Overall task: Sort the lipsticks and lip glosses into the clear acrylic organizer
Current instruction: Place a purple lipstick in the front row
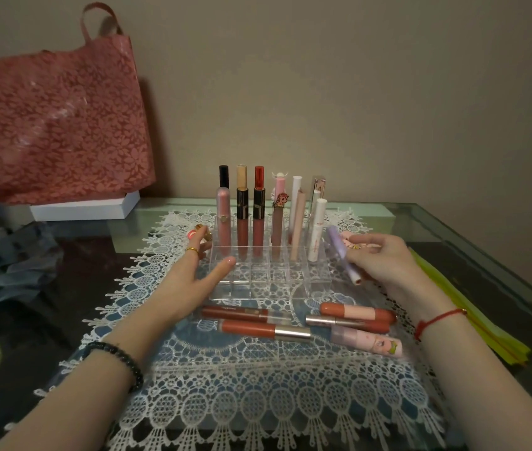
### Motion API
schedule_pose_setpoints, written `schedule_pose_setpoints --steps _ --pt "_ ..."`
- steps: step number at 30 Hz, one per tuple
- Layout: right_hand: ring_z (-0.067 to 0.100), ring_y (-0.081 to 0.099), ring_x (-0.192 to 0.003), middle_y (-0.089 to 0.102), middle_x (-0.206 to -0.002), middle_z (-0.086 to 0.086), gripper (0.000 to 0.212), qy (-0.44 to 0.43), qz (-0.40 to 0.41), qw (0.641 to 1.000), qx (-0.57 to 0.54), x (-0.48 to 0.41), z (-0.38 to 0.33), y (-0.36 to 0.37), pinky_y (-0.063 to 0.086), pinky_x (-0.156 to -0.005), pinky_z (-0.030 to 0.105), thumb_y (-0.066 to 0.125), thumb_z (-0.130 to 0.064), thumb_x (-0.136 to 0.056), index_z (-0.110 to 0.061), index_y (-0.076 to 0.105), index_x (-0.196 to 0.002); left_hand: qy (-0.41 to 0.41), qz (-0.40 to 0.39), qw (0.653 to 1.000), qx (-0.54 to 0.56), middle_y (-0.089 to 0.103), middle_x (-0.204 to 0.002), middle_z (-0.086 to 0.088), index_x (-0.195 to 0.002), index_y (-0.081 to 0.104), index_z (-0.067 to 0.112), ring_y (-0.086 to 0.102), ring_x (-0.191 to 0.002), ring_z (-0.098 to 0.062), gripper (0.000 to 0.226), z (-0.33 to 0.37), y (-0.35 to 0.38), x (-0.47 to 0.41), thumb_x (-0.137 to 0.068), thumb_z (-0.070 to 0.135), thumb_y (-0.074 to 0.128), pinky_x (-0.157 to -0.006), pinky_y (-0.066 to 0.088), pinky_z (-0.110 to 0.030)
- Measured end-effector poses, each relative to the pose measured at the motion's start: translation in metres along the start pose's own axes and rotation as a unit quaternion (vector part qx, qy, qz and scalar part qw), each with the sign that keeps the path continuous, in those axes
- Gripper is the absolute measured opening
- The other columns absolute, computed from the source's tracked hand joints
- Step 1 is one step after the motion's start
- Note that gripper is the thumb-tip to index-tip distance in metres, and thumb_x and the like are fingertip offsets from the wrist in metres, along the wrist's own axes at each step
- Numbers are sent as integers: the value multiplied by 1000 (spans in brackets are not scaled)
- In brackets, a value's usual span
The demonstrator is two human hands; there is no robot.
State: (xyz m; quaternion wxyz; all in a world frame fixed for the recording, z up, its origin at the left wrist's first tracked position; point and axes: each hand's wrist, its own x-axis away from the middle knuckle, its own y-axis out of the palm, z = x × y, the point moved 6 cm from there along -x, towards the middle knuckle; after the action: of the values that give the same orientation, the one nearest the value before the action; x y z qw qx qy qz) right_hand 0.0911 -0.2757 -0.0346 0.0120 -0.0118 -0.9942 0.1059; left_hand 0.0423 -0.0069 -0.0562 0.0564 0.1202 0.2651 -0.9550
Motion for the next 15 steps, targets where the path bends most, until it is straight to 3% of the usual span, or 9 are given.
schedule_pose_setpoints --steps 2,3,5,8,11,15 --pt "15 66 -66 65 -87 10 41 -28 3 996 -87 2 -9 -4 51 -48 18 63 2 -76 -8 54 -116 57 50 996 -45 45 -114 23 -140 15 29 39 -98 18 82 13 -6 1 -70 63 39 -91 34 -22" --pt "20 68 -76 66 -91 11 41 -45 3 989 -143 3 -14 -5 56 -60 26 63 3 -77 -10 54 -116 79 86 992 -58 45 -113 23 -140 17 25 38 -99 19 80 18 -10 2 -71 62 36 -92 33 -20" --pt "25 67 -87 69 -94 9 38 -97 -14 971 -220 9 -28 -4 55 -74 37 62 2 -77 -13 57 -112 108 152 979 -77 41 -131 9 -139 23 20 35 -120 0 76 28 -19 5 -74 60 34 -101 29 -28" --pt "19 67 -87 69 -96 4 37 -169 -76 957 -224 23 -51 15 54 -68 26 63 -2 -76 -21 59 -108 161 186 966 -77 41 -136 1 -133 33 22 35 -124 -9 61 45 -21 13 -80 51 40 -102 29 -34" --pt "14 66 -89 68 -96 0 39 -203 -129 951 -193 34 -65 45 54 -69 22 62 0 -75 -28 59 -101 220 163 959 -78 48 -126 8 -125 42 26 41 -116 -4 44 60 -12 20 -83 38 46 -97 35 -33" --pt "10 67 -80 66 -93 -7 43 -239 -162 947 -142 42 -80 85 53 -65 18 63 2 -75 -29 57 -104 273 158 947 -67 51 -115 19 -118 46 30 48 -108 -3 37 69 -11 23 -82 39 45 -91 38 -30"
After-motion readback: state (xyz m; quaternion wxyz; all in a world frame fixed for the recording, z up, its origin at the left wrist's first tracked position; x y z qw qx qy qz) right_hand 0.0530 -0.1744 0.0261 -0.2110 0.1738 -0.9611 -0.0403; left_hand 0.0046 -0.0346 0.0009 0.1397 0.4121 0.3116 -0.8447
